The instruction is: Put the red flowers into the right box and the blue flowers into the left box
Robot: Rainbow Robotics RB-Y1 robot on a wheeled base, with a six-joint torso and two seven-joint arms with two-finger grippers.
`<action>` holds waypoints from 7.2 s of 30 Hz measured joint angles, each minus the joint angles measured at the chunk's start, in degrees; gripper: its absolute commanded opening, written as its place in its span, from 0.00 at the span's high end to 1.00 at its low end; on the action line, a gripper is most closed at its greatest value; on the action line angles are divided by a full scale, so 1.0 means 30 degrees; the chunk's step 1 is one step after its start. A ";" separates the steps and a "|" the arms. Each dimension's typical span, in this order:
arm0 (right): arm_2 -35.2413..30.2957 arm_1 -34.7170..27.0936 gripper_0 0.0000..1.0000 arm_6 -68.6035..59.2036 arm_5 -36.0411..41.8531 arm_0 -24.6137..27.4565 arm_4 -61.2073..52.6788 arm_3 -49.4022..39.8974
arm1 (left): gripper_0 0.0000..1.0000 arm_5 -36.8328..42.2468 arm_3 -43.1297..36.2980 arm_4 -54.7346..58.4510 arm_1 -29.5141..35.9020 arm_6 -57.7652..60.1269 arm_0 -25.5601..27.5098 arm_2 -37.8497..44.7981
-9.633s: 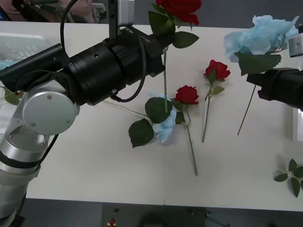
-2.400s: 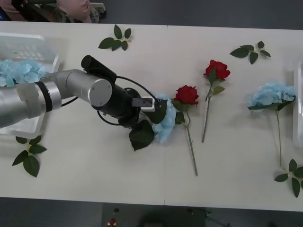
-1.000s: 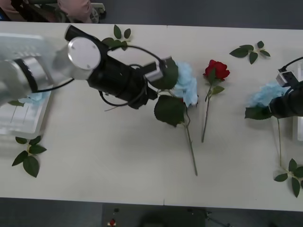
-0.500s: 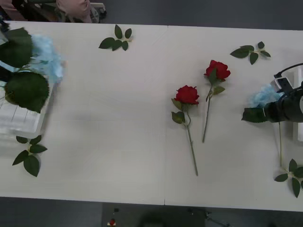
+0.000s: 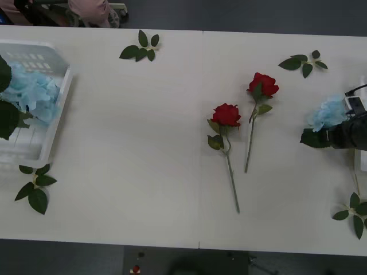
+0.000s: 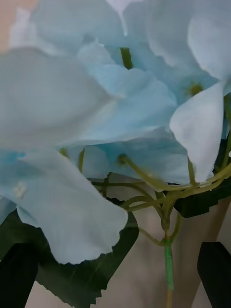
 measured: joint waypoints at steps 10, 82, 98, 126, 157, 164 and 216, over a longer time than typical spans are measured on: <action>0.0000 0.0000 0.99 -0.0003 -0.0592 -0.0001 -0.1175 0.0928 | 0.00 -0.2397 -0.0024 -0.0360 -0.0106 0.0000 -0.0355 -0.3612; -0.2004 -0.0749 0.00 -0.0456 0.1164 0.2270 -0.5109 -0.1894 | 0.00 -1.1587 -2.0771 0.0951 -0.4614 0.5768 1.3700 1.1212; -0.2094 0.0280 0.00 -0.0741 0.1720 0.1440 -0.4483 -0.2422 | 0.00 -0.8179 -1.9132 0.2092 -0.8710 0.3522 1.4226 1.3620; -0.2136 0.3867 1.00 -0.1712 0.1643 -0.0280 0.3098 0.0171 | 0.00 -0.1413 -1.7241 0.0113 -1.3850 0.3521 1.6343 1.9192; -1.1633 0.2391 1.00 1.3749 0.8510 0.0479 -1.6817 -0.3052 | 0.00 -0.1409 -1.7241 0.0115 -1.3845 0.3521 1.6343 1.9751; -1.0820 0.2402 1.00 1.9181 0.9741 0.0480 -2.1125 -0.3909 | 0.00 -0.1409 -1.7241 0.0113 -1.3845 0.3521 1.6343 1.9755; -0.5343 1.1386 1.00 2.2906 0.0420 0.1594 -2.0660 -1.0032 | 1.00 -0.2226 -1.2718 0.0113 -1.9707 0.3405 1.6345 1.8447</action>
